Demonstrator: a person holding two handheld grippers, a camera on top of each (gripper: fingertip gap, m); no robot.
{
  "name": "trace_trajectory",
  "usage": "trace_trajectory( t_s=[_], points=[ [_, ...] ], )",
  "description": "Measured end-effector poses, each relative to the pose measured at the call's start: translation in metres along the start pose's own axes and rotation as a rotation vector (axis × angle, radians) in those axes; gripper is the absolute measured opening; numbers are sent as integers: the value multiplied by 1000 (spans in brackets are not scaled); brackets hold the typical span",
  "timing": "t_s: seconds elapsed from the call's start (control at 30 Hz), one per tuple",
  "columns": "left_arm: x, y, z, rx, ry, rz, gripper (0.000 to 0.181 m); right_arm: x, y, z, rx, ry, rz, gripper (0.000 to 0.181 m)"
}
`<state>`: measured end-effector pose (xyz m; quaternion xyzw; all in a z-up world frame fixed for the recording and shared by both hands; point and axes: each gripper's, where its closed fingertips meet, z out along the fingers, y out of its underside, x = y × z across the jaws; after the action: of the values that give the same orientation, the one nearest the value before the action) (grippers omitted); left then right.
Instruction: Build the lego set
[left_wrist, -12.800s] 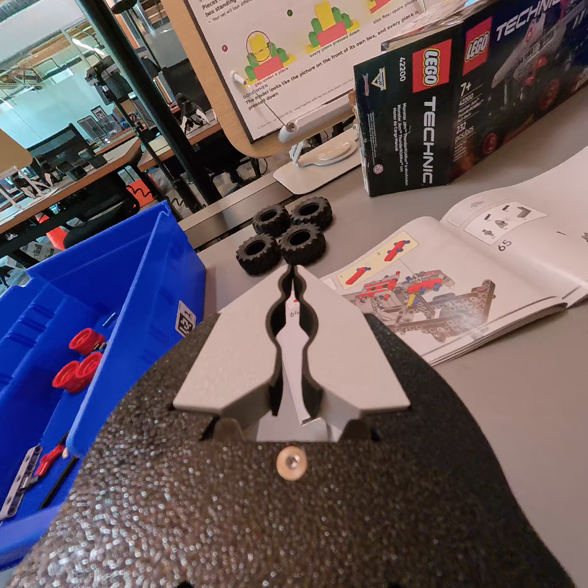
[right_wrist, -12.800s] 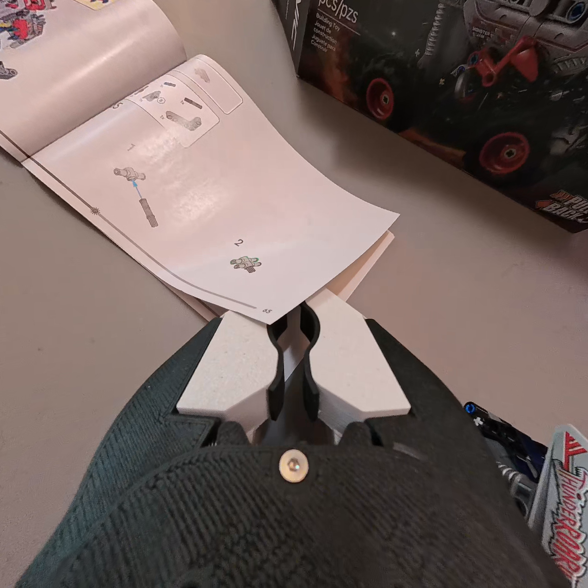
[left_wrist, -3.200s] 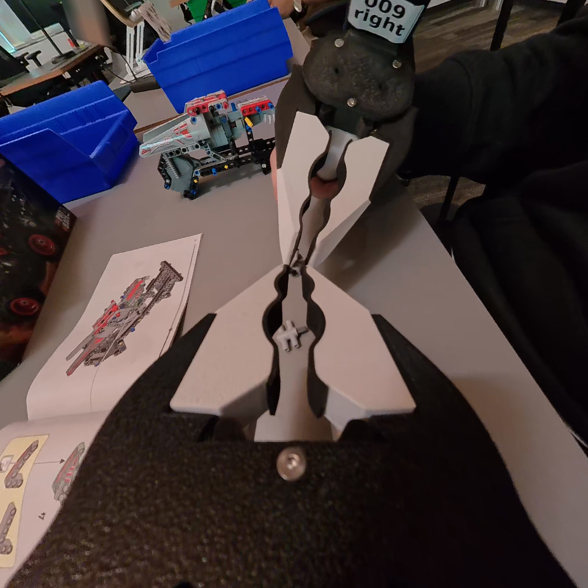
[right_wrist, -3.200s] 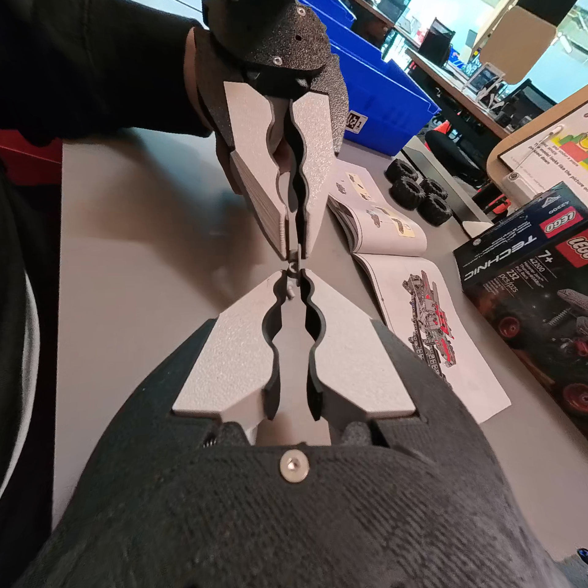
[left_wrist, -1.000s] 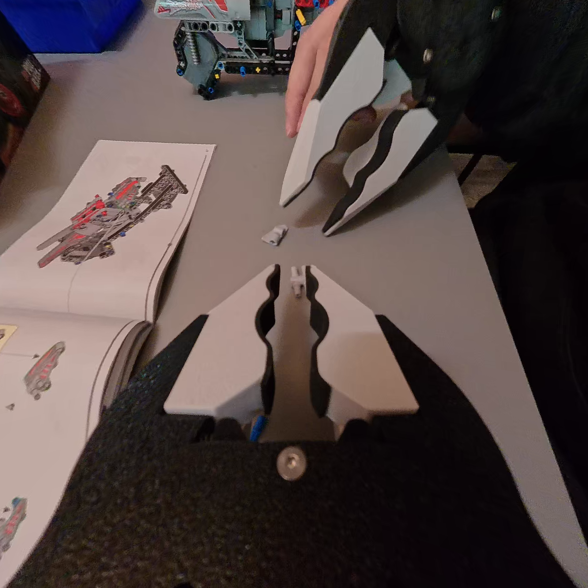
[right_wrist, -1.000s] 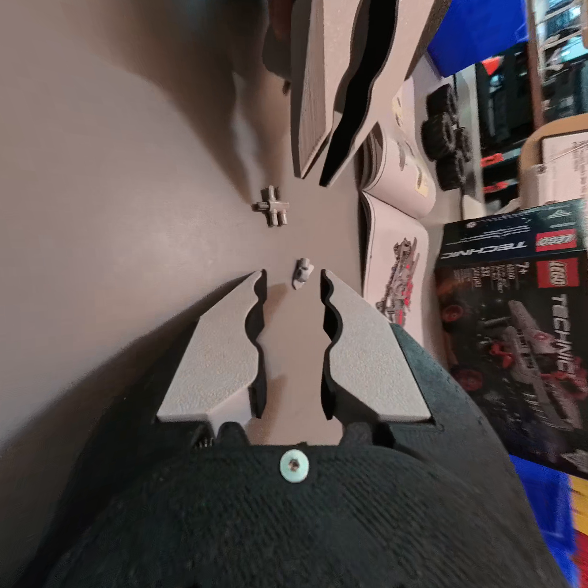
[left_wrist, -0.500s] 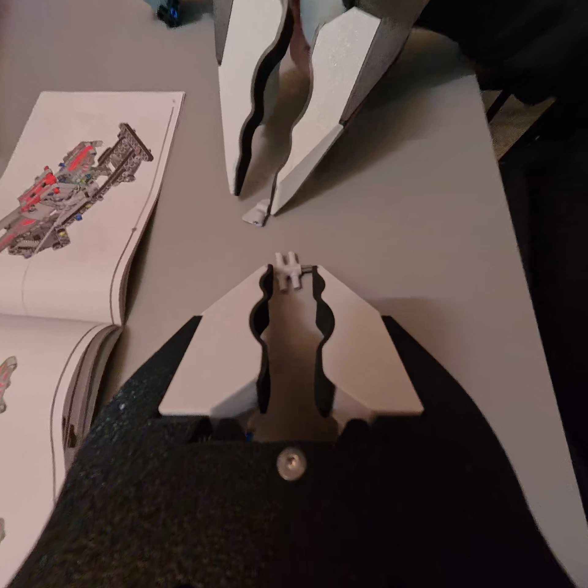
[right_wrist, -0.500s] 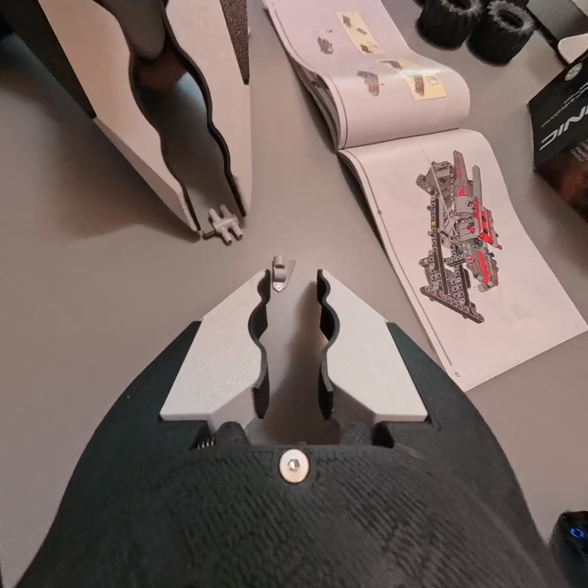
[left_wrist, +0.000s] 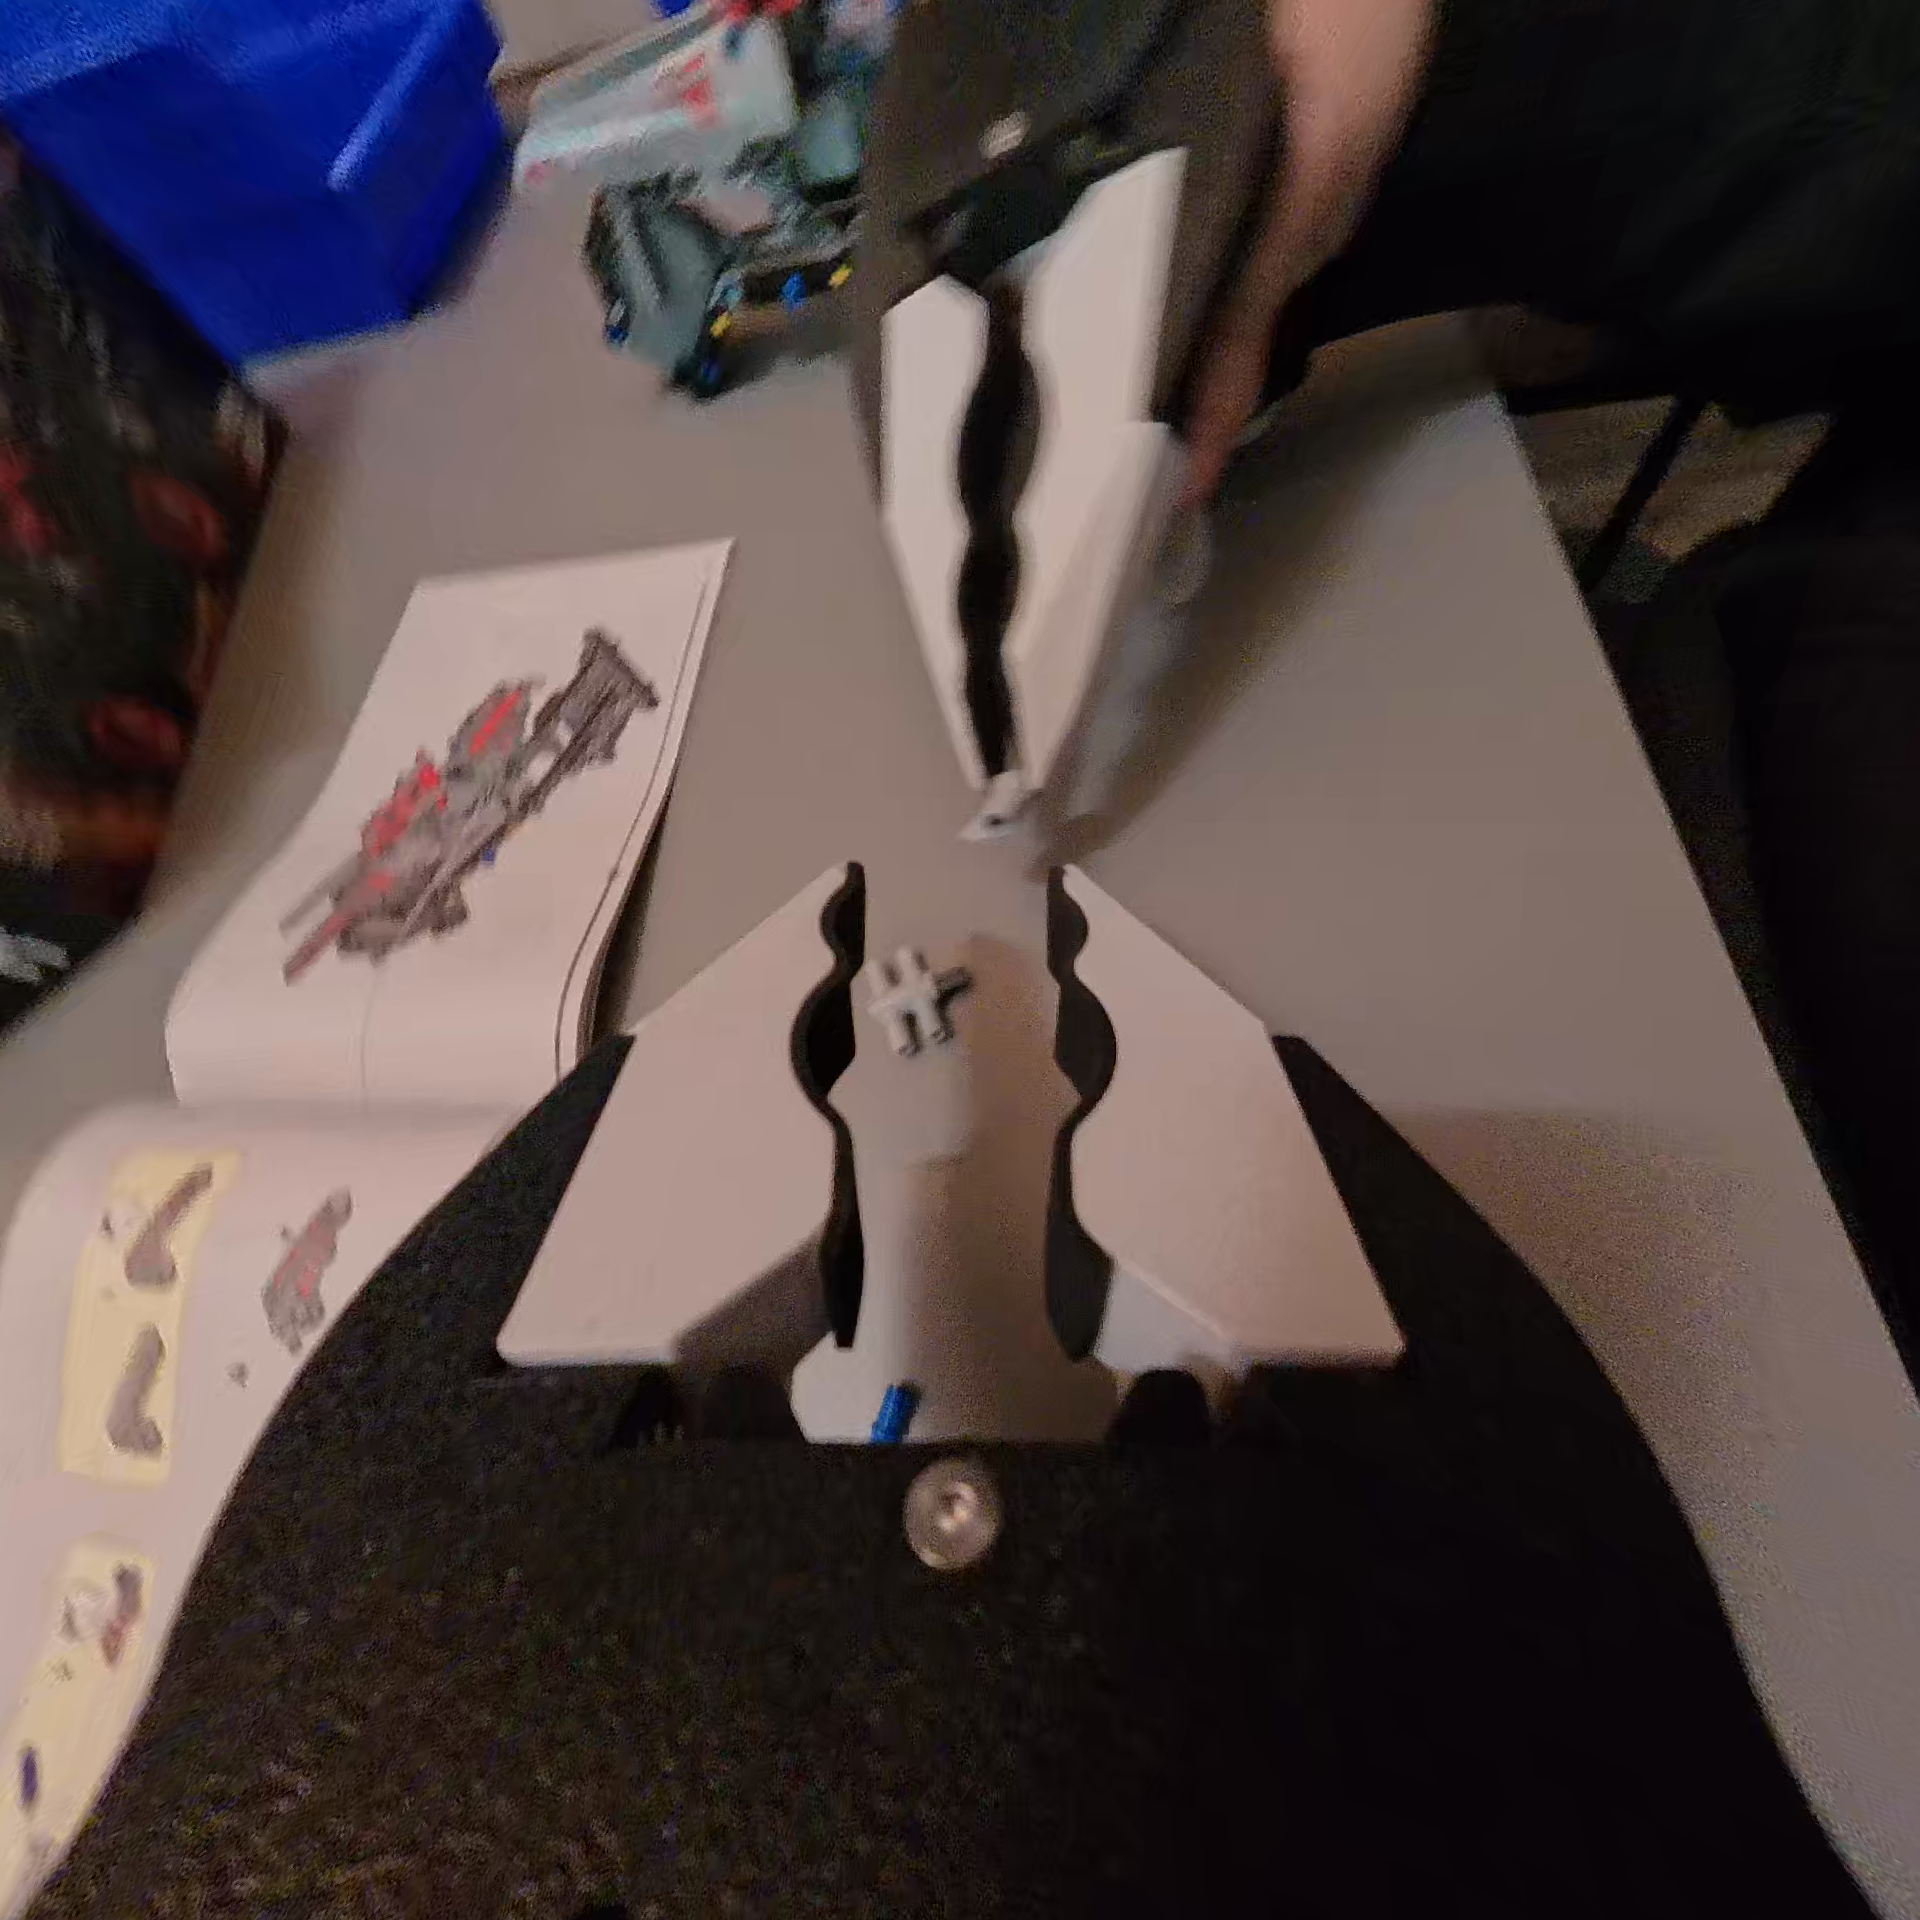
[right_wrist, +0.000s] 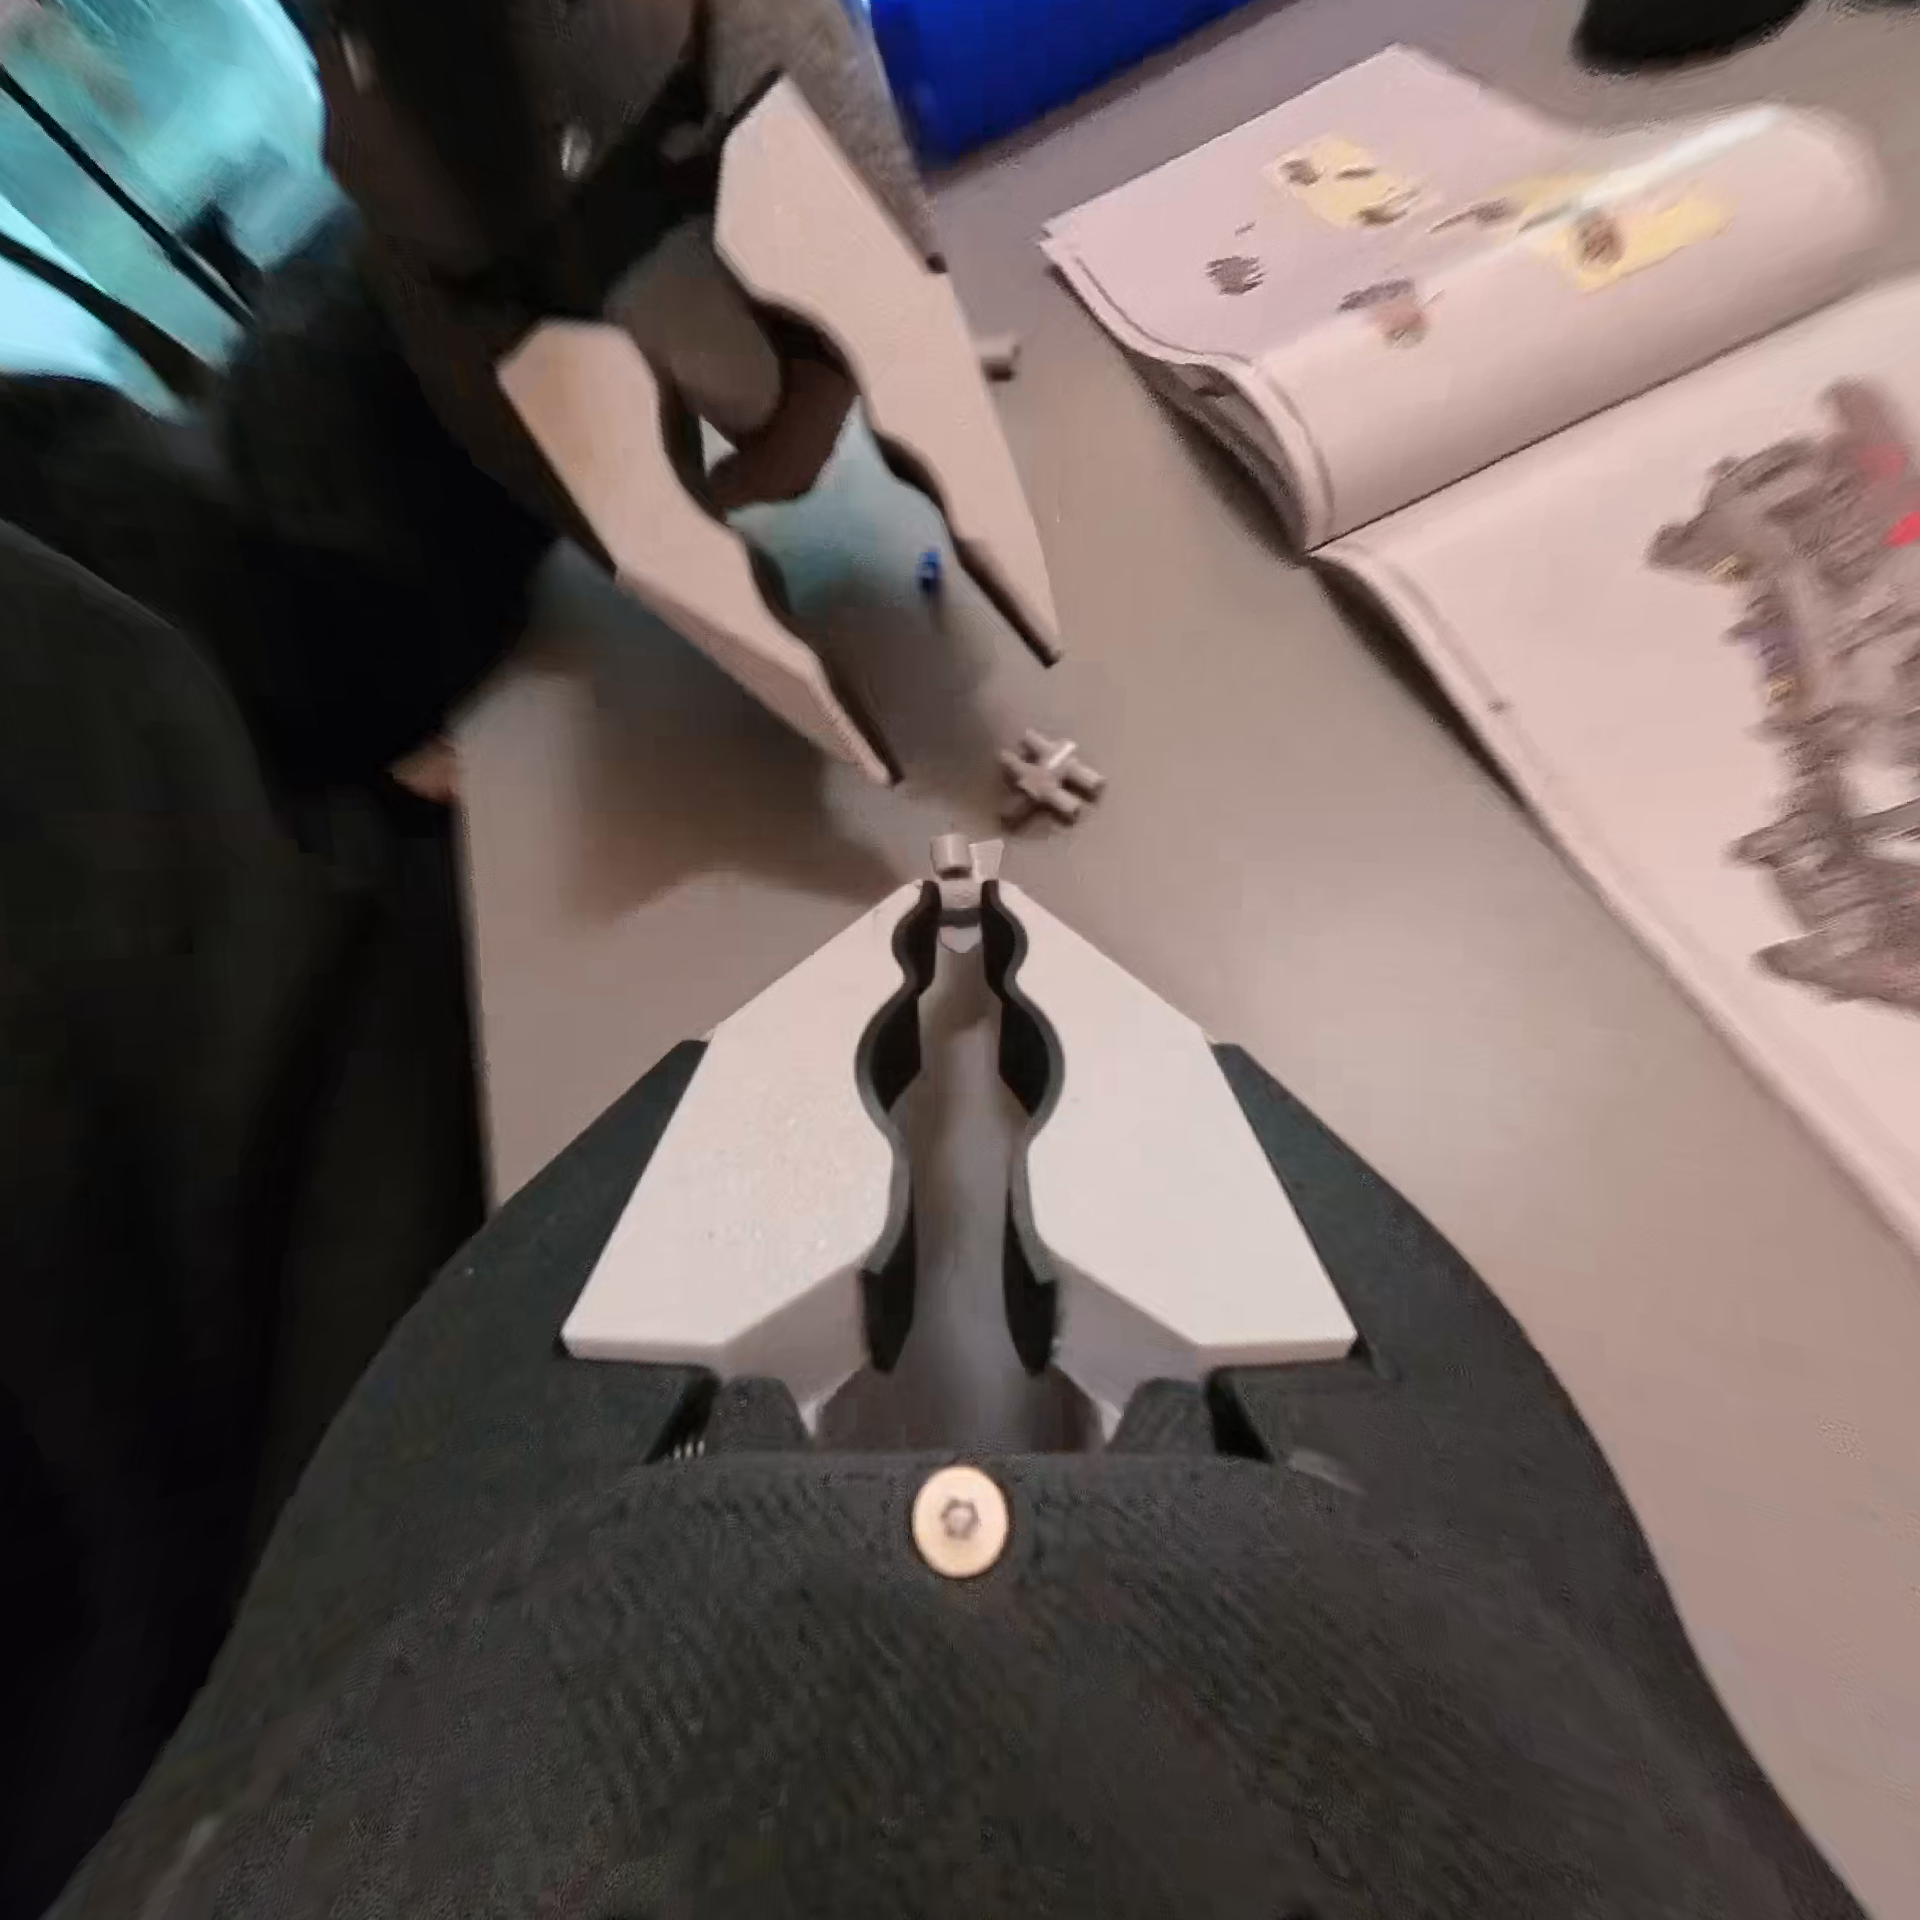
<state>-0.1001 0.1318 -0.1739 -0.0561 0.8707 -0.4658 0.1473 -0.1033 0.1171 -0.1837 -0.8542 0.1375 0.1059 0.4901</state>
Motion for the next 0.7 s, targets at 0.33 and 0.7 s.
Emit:
trace_trajectory(
  t_s=[0.33, 0.7],
  points=[
    [17, -15, 3, 67, 50, 103, 4, -27, -20, -10, 177, -247, 288, 6],
    [8, 8, 4, -84, 158, -667, 0, 4, -10, -12, 45, 344, -375, 26]
  ],
)
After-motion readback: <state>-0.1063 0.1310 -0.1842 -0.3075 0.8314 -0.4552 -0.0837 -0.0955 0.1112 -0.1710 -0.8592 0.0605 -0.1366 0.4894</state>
